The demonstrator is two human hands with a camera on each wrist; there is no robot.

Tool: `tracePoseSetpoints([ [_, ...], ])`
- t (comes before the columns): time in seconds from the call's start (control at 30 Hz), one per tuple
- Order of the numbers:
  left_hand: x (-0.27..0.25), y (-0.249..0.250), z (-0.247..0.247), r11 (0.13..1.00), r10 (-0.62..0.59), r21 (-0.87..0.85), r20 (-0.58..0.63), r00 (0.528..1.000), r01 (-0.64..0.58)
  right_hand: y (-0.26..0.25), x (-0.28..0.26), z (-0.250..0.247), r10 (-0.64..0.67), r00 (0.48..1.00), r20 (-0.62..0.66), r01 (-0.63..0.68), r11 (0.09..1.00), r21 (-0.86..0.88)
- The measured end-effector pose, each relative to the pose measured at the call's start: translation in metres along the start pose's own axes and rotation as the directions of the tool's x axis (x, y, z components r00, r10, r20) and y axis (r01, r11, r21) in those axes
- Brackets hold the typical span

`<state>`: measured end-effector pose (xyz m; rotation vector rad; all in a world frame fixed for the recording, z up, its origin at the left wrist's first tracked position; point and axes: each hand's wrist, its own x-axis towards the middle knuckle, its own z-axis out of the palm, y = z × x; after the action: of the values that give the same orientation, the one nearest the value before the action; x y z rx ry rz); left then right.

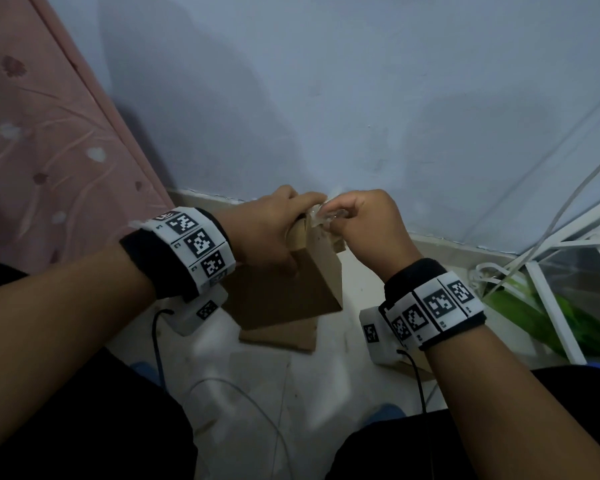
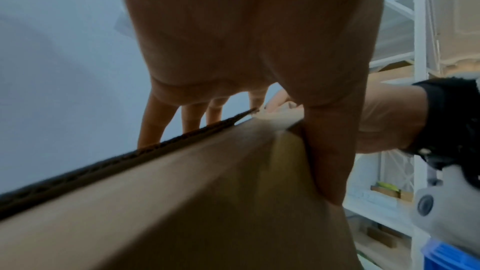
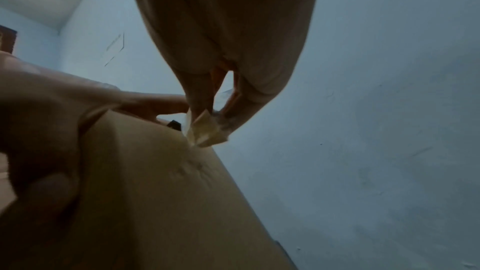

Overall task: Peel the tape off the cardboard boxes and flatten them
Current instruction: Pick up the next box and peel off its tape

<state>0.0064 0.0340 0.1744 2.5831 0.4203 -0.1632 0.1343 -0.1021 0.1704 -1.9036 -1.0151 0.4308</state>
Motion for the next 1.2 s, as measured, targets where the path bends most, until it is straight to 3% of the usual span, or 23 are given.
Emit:
tracePoseSetpoints([
  [0.1,-0.001,0.002,0.0,0.999,-0.025,-0.03,0.06,0.998,0.027,0.001,-0.001,0.005,-0.04,0.998,-0.049,0.033,0.99,-0.134],
  [0.17,-0.003,0.005,-0.001,0.999,-0.04,0.028,0.109,0.993,0.037,0.001,-0.001,0.005,-0.015,0.995,-0.097,0.004,0.994,-0.113],
  [0.23,-0.004,0.007,-0.001,0.998,-0.041,0.061,0.152,0.987,0.032,0.002,0.0,0.002,0.003,0.999,-0.045,-0.006,0.998,-0.06],
  [0.33,-0.003,0.006,-0.002,0.998,-0.056,-0.023,0.152,0.987,0.06,0.002,0.001,0.003,-0.021,0.997,0.071,0.025,0.999,-0.048],
  [0.5,0.002,0.003,0.0,0.973,-0.172,-0.14,0.097,0.98,0.185,0.003,0.001,0.016,-0.133,0.989,-0.07,0.117,0.973,-0.199],
  [0.6,0.006,-0.004,-0.003,0.949,-0.272,-0.153,0.046,0.961,0.276,0.003,0.003,0.017,-0.132,0.986,-0.104,0.113,0.979,-0.171],
  [0.73,0.008,-0.016,-0.011,0.938,-0.347,-0.077,-0.167,0.923,0.339,0.006,0.002,0.012,-0.129,0.988,-0.088,0.105,0.966,-0.237],
  [0.87,0.006,-0.018,-0.019,0.935,-0.352,-0.082,-0.309,0.883,0.344,0.013,0.002,0.012,-0.03,0.999,-0.018,0.023,0.951,-0.309],
  [0.93,0.005,-0.019,-0.022,0.929,-0.37,-0.118,-0.32,0.872,0.35,0.015,0.003,0.016,0.011,1.0,-0.003,-0.012,0.931,-0.364],
  [1.03,0.005,-0.018,-0.021,0.923,-0.385,-0.149,-0.307,0.87,0.356,0.018,0.005,0.021,0.05,0.999,0.004,-0.046,0.948,-0.315],
  [1.2,0.007,-0.017,-0.018,0.926,-0.378,-0.145,-0.326,0.866,0.349,0.024,0.005,0.028,0.047,0.988,-0.15,-0.095,0.939,-0.332],
])
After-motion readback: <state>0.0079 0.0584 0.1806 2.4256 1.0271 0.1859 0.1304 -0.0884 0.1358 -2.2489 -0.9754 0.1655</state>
